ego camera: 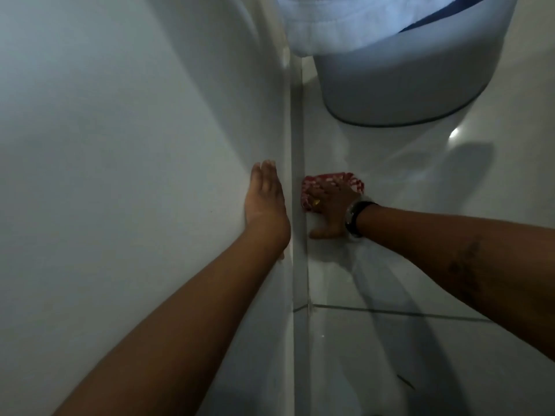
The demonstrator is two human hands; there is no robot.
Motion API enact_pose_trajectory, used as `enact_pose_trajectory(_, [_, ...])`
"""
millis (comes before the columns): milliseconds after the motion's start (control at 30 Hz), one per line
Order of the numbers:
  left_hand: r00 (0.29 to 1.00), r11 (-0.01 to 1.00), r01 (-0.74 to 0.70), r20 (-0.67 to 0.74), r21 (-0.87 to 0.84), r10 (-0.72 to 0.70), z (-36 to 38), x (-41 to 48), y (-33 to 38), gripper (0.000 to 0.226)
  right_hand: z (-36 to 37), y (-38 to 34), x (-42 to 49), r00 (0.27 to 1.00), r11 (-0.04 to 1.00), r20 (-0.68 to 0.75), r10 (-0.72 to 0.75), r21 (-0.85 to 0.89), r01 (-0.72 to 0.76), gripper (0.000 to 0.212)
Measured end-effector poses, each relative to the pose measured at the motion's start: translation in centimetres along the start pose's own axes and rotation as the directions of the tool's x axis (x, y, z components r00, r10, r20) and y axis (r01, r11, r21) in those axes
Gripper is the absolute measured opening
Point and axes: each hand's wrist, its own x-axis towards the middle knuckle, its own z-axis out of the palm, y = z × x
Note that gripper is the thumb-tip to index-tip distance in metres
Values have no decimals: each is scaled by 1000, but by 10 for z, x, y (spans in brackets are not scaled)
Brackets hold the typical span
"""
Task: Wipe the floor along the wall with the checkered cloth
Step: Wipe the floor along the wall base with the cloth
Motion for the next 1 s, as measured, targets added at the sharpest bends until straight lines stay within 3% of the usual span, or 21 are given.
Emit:
enact_pose_trajectory(133, [998,1000,8,60,5,-8,-5,1,2,142,57,-45,-68,991,990,39,-127,71,124,107])
enact_pose_trajectory(267, [999,1000,18,43,-16,-17,-4,4,3,137,90,-75,-104,954,963,128,-269,5,271,107])
enact_pose_trajectory(433, [998,1000,25,58,-13,-24,0,6,9,132,66,-41,-87,889,885,101,-446,-99,455,83])
enact_pose_trajectory(600, [998,999,29,59,-35,-27,3,14,12,107,50,-26,-70,847,834,77,-526,-148,531,64])
enact_pose_trajectory(700, [998,999,23,63,-33,-21,4,16,12,109,33,-5,-52,901,890,-46,-431,-188,416,67])
enact_pose_trajectory(800, [994,998,20,105,-60,-14,-1,15,12,123,4,20,-15,956,916,-10,-293,-289,277,89])
enact_pose_trajectory(900, [990,999,25,138,-39,-20,-4,15,11,132,-12,27,16,995,978,-86,-59,-205,40,99])
enact_pose_trajectory(1000, [993,998,-19,115,-66,26,-4,16,7,125,-7,16,24,998,990,-47,50,-132,-56,94])
